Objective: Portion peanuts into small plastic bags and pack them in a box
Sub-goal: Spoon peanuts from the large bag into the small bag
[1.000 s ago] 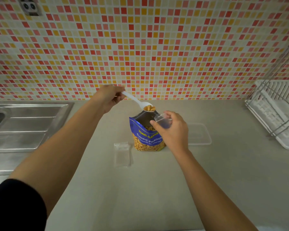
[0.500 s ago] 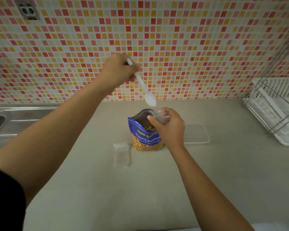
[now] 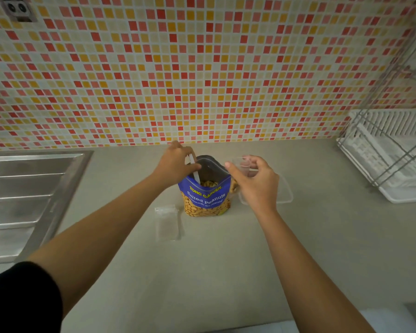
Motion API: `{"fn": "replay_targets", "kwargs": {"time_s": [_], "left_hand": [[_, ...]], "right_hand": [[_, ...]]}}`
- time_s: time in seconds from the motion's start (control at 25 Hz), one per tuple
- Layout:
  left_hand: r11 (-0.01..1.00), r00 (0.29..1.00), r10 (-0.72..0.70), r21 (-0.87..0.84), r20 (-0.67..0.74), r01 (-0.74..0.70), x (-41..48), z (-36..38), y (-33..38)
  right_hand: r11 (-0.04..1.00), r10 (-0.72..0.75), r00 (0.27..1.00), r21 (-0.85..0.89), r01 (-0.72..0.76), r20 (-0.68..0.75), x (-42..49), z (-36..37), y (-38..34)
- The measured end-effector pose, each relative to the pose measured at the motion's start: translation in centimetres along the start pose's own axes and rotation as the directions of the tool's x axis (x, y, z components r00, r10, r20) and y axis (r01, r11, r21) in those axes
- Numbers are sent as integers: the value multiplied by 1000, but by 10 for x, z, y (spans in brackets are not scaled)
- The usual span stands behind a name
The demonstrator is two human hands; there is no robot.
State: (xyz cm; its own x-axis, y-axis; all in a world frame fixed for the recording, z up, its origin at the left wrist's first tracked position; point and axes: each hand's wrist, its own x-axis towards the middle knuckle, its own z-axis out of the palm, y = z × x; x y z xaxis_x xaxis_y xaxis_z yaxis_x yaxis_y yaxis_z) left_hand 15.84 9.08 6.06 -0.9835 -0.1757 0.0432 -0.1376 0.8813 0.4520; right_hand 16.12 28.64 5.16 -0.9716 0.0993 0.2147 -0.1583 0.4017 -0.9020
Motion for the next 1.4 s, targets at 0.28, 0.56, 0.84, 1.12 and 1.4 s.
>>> {"fn": "replay_targets", "kwargs": {"time_s": [0.28, 0.56, 0.84, 1.12, 1.4], "left_hand": [[967, 935, 161, -139, -316, -214, -39, -13, 37], [859, 988, -48, -511, -143, -32, -75, 79, 115], [298, 953, -194, -911, 234, 285, -72, 160, 144], [441, 833, -363, -711, 417, 548, -90, 263, 183], [715, 839, -479, -440, 260, 544, -80, 278, 197]], "right_hand": [[995, 35, 998, 91, -40, 56, 19, -16, -7], [974, 145, 970, 147, -175, 194, 39, -54, 21], [911, 254, 889, 214, -352, 382, 57, -108, 106], [921, 367, 881, -245, -301, 297, 59, -127, 232], [928, 288, 926, -310, -207, 245, 54, -128, 251]]}}
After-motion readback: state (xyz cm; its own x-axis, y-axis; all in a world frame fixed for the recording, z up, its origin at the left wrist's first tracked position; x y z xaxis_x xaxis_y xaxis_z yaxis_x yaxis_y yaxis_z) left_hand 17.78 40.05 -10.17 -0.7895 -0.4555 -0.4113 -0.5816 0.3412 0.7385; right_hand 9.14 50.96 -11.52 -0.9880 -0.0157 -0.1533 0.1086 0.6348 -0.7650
